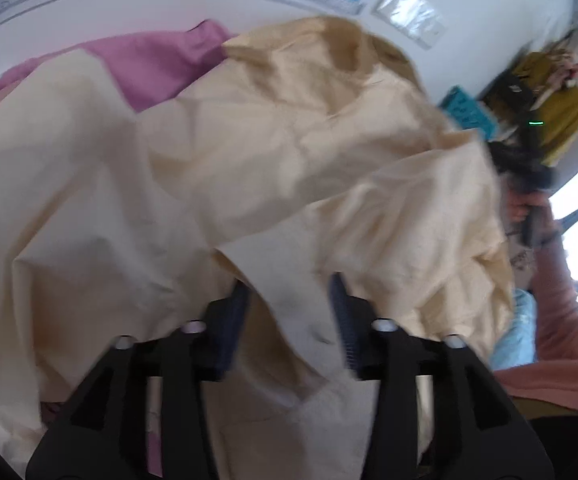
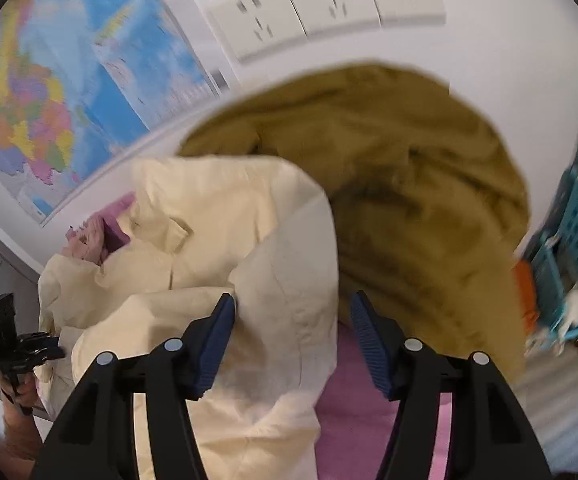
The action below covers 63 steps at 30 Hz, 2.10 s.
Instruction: Fold large clothes
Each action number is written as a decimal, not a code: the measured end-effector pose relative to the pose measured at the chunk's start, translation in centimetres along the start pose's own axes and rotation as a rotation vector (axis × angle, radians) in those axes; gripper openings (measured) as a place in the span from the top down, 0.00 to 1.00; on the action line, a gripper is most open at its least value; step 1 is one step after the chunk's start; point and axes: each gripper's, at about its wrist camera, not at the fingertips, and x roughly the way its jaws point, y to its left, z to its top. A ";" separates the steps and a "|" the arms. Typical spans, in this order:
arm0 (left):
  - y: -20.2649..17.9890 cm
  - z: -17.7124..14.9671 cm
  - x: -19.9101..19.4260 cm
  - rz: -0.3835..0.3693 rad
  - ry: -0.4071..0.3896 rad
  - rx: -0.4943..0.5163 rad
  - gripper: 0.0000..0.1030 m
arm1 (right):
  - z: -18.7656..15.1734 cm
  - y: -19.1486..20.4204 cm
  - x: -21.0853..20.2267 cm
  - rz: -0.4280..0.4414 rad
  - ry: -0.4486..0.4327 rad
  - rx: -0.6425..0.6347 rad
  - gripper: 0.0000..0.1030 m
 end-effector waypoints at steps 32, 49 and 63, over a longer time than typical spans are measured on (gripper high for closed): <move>2.1 7.6 7.7 0.156 0.195 -0.019 0.39 | 1.5 -3.0 -0.7 -0.172 -0.136 0.094 0.67; 1.8 6.7 2.5 0.139 -0.017 -0.012 0.34 | -5.3 6.8 8.1 -0.297 0.093 -0.385 0.85; 11.5 -3.2 -14.1 0.444 -0.284 -0.263 0.18 | -6.1 19.9 4.8 0.099 0.036 -0.594 0.54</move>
